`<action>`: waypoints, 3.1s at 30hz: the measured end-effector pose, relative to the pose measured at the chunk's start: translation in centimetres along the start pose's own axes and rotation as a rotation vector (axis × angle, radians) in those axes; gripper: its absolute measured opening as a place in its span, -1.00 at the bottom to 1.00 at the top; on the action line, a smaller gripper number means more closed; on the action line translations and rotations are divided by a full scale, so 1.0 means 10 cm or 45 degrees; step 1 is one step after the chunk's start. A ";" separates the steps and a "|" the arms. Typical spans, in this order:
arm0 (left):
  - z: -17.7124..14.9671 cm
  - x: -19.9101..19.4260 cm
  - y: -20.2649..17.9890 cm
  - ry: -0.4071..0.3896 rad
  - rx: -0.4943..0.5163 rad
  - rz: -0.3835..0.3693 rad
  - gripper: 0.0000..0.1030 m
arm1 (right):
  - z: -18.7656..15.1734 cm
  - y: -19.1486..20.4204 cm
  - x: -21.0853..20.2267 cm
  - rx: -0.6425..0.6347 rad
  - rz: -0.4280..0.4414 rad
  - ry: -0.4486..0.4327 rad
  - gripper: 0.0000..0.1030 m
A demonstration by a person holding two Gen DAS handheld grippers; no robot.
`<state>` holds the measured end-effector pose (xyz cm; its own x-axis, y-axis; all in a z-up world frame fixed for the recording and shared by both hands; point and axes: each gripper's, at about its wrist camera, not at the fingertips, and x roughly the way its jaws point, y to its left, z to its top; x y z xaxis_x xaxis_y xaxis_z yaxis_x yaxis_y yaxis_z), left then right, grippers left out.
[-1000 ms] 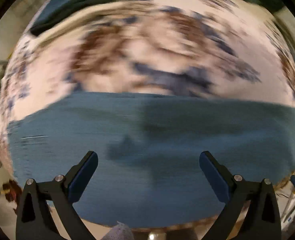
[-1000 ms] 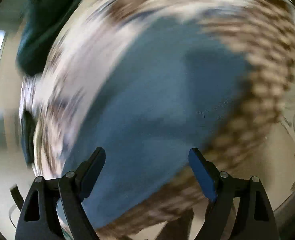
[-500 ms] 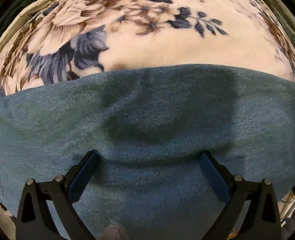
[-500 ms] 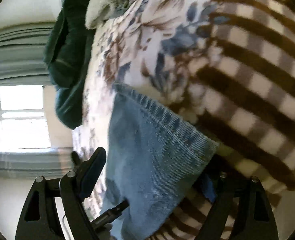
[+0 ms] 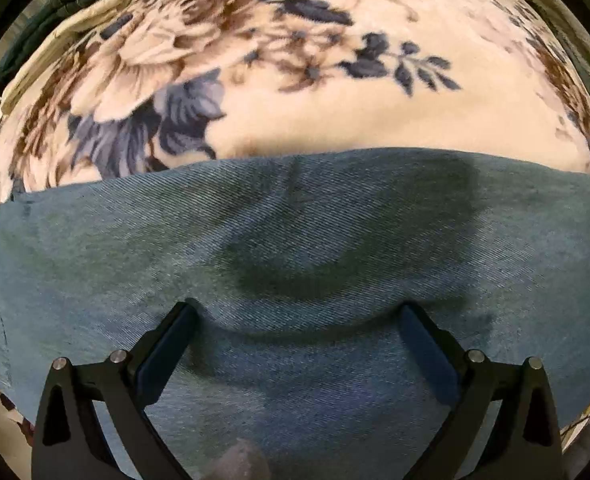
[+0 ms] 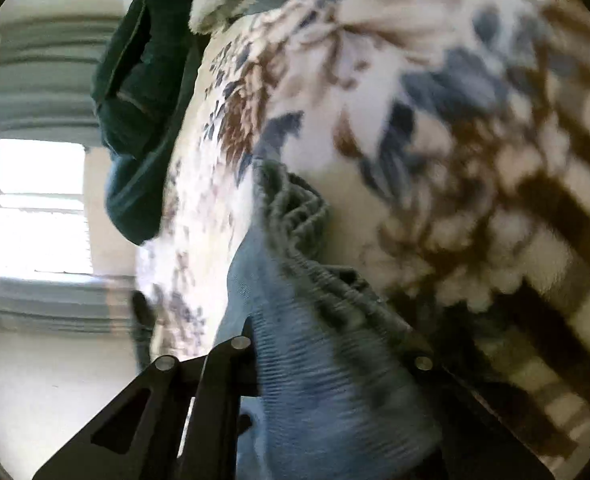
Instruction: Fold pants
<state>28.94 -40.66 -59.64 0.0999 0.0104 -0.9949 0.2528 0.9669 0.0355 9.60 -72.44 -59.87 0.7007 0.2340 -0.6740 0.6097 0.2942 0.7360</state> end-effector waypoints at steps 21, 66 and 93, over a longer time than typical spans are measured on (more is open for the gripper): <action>-0.57 -0.81 2.75 -0.094 -0.446 0.017 1.00 | -2.30 2.64 0.81 -0.603 -0.053 0.258 -0.84; -0.99 -0.44 2.90 0.065 -0.447 -0.389 -0.72 | -2.44 1.06 0.97 -0.389 -0.848 0.876 0.07; -0.63 -0.55 2.90 -0.139 -0.432 -0.293 -0.38 | -2.41 2.03 1.37 -0.966 -0.960 0.527 1.00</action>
<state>29.65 -11.11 -53.69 0.1836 -0.2247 -0.9570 -0.0491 0.9702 -0.2373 22.71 -40.91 -55.69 -0.0093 0.0065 -0.9999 0.3439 0.9390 0.0029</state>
